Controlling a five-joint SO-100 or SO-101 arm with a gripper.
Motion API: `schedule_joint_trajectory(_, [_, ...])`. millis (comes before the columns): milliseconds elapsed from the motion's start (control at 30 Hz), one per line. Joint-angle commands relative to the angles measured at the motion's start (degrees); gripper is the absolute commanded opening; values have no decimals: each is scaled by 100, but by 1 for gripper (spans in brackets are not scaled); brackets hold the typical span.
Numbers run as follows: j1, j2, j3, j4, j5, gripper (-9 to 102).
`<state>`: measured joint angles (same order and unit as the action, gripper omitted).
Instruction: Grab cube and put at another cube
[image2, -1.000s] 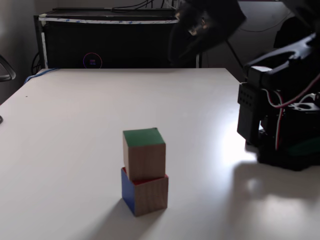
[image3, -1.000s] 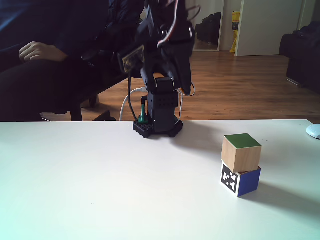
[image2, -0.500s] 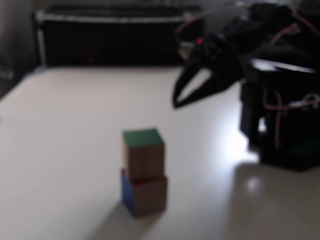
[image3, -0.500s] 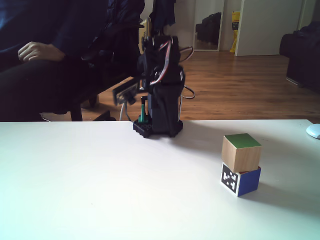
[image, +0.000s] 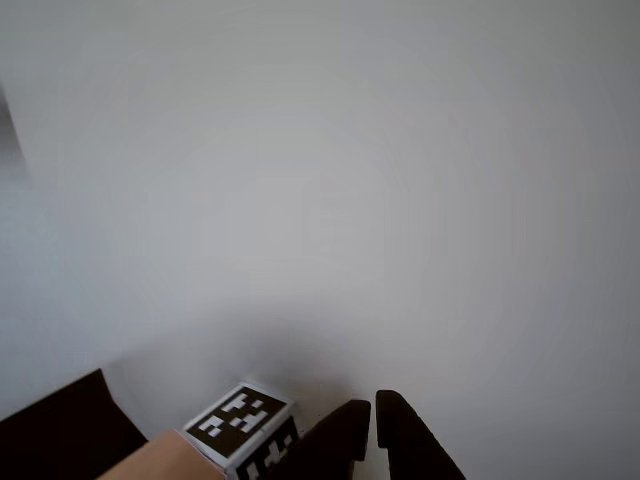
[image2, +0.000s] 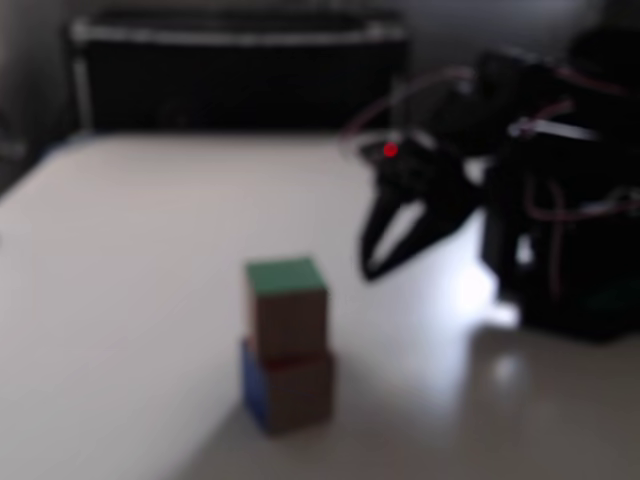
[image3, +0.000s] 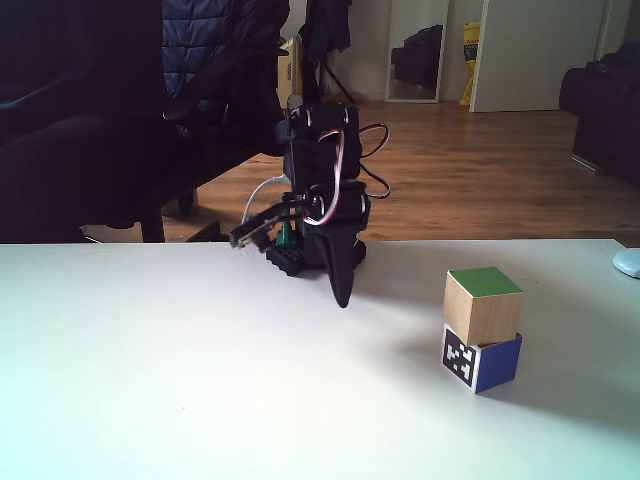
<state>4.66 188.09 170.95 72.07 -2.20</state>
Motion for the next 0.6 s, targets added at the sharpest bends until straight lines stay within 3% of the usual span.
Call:
schedule_joint_trajectory(0, [26,35,-88,185,-26,0])
schedule_joint_trajectory(567, [431,26,-88,193,-211,0])
